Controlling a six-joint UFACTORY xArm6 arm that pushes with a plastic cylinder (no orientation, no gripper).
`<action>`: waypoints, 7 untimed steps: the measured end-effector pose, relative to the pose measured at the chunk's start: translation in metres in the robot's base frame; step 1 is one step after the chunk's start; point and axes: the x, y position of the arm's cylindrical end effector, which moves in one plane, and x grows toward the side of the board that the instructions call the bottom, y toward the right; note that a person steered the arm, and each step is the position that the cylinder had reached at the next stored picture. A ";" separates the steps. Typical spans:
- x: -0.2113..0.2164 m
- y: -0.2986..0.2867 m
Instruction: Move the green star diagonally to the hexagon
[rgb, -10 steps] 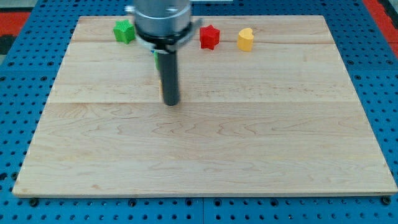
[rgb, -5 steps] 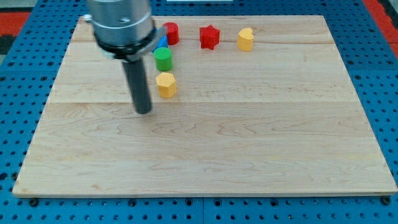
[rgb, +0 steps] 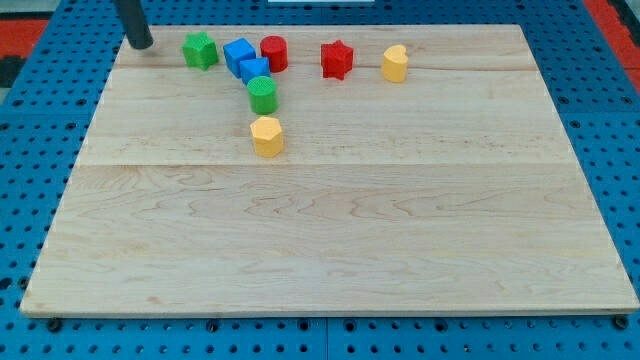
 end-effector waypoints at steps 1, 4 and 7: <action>-0.012 0.026; -0.020 0.033; -0.019 0.034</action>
